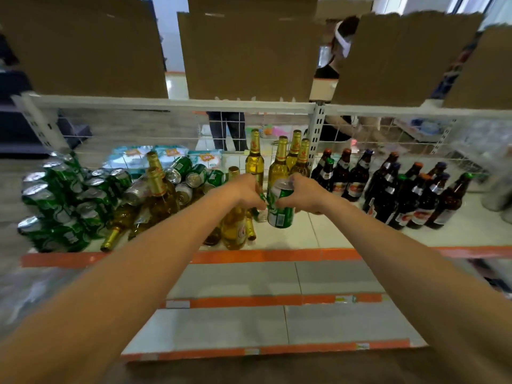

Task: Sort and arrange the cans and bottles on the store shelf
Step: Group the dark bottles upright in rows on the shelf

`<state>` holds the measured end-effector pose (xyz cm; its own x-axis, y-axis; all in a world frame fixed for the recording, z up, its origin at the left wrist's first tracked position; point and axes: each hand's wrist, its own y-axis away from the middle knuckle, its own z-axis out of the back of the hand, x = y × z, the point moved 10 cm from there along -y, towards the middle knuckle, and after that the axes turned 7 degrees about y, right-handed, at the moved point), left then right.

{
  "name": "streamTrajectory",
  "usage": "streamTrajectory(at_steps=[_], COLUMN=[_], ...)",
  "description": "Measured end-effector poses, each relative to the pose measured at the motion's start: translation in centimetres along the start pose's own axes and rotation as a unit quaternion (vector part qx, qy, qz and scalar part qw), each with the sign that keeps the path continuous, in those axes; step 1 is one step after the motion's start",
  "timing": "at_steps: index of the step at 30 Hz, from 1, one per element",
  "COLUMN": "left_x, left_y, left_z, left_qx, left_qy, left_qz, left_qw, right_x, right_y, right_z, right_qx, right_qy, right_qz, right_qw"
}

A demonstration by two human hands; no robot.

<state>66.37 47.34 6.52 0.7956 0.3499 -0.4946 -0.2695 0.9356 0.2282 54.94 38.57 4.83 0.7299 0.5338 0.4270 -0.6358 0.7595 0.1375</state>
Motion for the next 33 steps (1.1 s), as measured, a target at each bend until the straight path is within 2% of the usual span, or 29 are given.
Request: streamTrajectory(at_steps=[6,11,16,20,24,27,30,33], left_x=[5.8,13.6,21.6,28.8,35.7,38.8,41.8,45.3], left_y=[6.2,11.9,18.2,23.2,26.5,28.0,28.2,27.1], left_z=[5.9,8.9,11.3,13.3,15.7,17.8,20.4,22.7], left_qx=[-0.031,-0.037,-0.049,-0.115,-0.227,-0.287,-0.334,-0.358], left_qy=[-0.031,-0.025,0.04,0.124,0.217,0.239,0.258,0.241], left_qz=[0.004,0.047,0.058,0.074,0.08,0.084,0.088,0.128], left_qw=[0.999,0.998,0.996,0.983,0.946,0.924,0.902,0.893], right_x=[10.5,20.2,32.9,42.0,49.6,53.8,56.9,58.5], right_y=[3.4,4.9,5.2,6.2,6.0,4.8,2.4,-1.3], right_z=[0.0,-3.3,-8.0,-11.8,-14.9,-16.9,-17.5,-17.8], right_qx=[0.02,0.036,0.033,0.052,0.068,0.095,0.08,0.083], right_qy=[0.079,0.119,0.163,0.171,0.121,0.078,0.041,0.009], right_qz=[0.048,0.101,0.195,0.248,0.301,0.335,0.368,0.365], right_qw=[0.995,0.987,0.967,0.952,0.943,0.934,0.925,0.927])
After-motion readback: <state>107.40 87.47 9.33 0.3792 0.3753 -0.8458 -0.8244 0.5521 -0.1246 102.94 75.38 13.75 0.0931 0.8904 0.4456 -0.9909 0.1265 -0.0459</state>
